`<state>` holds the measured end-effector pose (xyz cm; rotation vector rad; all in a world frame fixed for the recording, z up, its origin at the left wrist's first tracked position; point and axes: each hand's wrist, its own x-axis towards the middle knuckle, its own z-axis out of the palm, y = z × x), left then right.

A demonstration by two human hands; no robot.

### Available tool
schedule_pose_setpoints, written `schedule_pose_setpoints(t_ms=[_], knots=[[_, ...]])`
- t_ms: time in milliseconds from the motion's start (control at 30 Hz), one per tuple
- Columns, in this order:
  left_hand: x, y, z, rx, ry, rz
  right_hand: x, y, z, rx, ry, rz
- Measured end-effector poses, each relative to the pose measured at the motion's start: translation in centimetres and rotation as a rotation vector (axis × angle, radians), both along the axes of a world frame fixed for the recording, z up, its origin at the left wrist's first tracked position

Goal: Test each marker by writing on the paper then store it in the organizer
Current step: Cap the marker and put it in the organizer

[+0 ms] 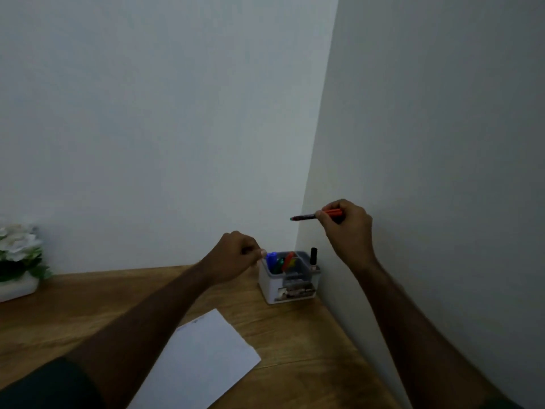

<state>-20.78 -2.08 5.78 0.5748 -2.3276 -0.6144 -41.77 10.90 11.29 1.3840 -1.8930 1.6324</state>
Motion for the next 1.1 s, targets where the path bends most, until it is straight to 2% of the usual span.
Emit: schedule_pose_setpoints(t_ms=[167, 633, 733, 900, 1100], knots=[[-2.3, -0.8, 0.9, 0.041, 0.015, 0.028, -1.9, -2.4, 0.0, 0.280, 0.153, -0.117], [-3.4, -2.1, 0.1, 0.015, -0.023, 0.051, -3.5, -5.1, -3.2, 0.641, 0.082, -0.109], [-3.2, -2.1, 0.1, 0.014, -0.023, 0.059, -3.5, -5.1, -3.3, 0.629, 0.074, -0.101], [-2.1, -2.1, 0.5, 0.019, -0.011, 0.072, -2.5, -4.8, -2.5, 0.489, 0.067, -0.091], [2.1, -1.6, 0.8, 0.028, 0.012, 0.117, 3.3, -5.5, -2.0, 0.354, 0.096, 0.045]])
